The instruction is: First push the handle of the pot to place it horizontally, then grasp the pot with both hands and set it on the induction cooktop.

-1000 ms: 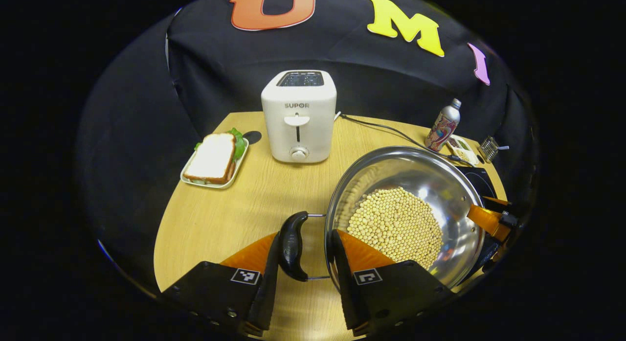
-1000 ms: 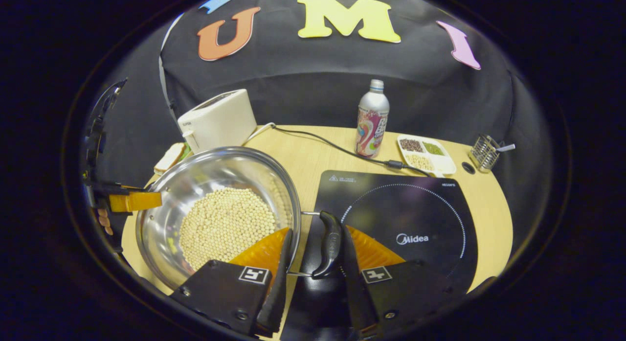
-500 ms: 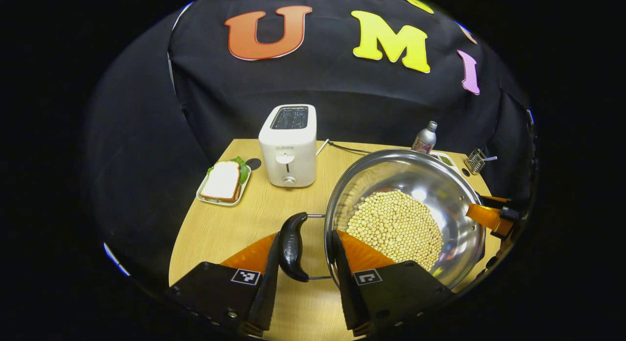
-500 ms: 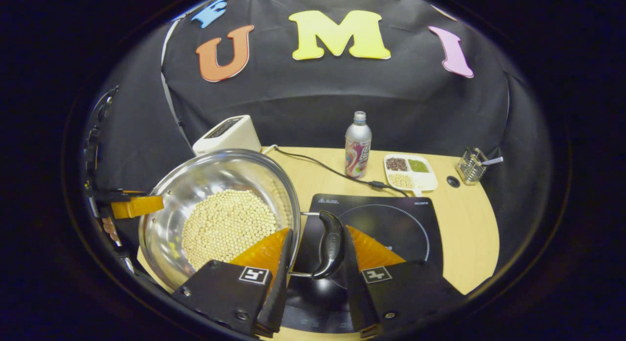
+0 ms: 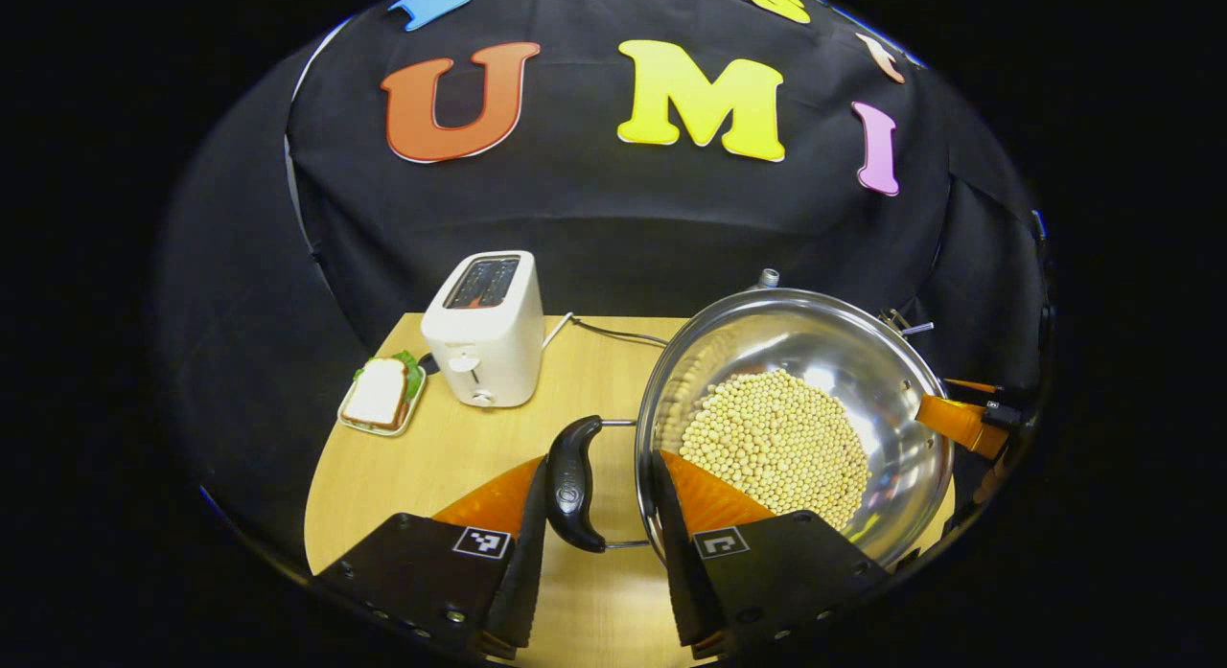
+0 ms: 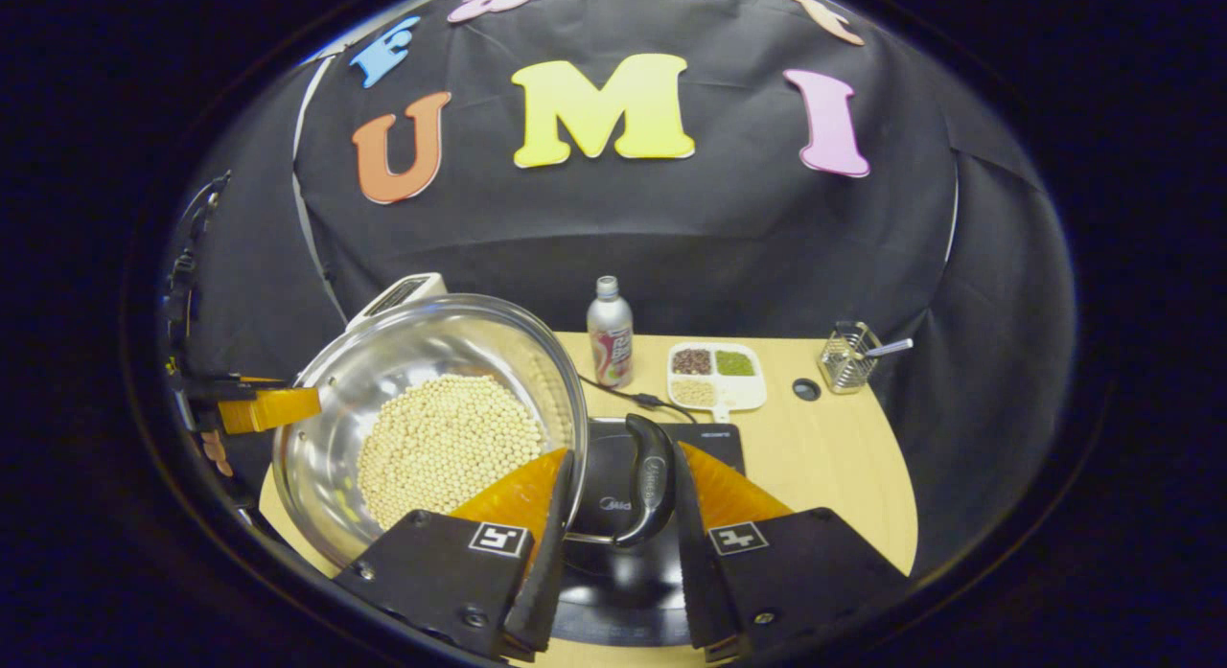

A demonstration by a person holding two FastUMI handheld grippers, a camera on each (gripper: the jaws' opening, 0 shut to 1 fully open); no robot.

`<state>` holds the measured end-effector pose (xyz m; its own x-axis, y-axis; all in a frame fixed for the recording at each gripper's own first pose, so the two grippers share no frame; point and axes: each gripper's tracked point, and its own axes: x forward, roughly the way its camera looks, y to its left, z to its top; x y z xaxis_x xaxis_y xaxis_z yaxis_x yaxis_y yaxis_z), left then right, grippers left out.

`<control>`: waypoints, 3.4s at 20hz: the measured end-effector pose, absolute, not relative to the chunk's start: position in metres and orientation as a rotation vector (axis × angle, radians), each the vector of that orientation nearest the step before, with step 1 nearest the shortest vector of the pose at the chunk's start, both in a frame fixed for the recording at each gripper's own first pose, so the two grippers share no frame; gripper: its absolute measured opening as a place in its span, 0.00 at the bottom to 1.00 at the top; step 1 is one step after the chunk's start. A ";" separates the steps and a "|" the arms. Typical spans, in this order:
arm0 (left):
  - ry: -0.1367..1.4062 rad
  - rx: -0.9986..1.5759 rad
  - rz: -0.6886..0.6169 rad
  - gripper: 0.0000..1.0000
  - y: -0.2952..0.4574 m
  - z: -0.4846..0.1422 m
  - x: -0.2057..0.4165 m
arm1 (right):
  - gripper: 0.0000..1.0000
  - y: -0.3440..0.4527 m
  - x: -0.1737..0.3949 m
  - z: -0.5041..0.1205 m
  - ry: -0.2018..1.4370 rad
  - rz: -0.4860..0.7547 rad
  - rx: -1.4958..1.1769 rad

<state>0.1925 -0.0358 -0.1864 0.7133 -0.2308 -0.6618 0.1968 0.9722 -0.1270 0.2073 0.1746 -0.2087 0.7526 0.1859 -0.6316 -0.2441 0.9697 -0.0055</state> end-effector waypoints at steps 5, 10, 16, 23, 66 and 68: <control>0.737 -0.039 -0.272 0.54 -0.085 -0.180 0.193 | 0.55 0.126 0.216 -0.204 0.684 0.204 -0.117; 0.755 -0.008 -0.287 0.54 -0.125 -0.195 0.196 | 0.55 0.087 0.227 -0.216 0.710 0.177 -0.137; 0.784 0.006 -0.282 0.54 -0.155 -0.219 0.199 | 0.53 0.059 0.243 -0.250 0.759 0.175 -0.106; 0.840 -0.001 -0.272 0.54 -0.171 -0.264 0.205 | 0.53 0.046 0.261 -0.295 0.805 0.185 -0.107; 0.301 -0.050 -0.087 0.96 -0.112 -0.168 0.083 | 0.99 0.022 0.132 -0.231 0.321 0.141 -0.008; 0.255 -0.093 -0.103 0.96 -0.113 -0.158 0.061 | 0.99 0.024 0.112 -0.224 0.306 0.143 0.029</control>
<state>0.0611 -0.1131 -0.1580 0.9625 -0.1134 -0.2464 0.0899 0.9904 -0.1046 0.1117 0.0242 -0.2245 0.9435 0.1448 -0.2981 -0.1358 0.9894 0.0506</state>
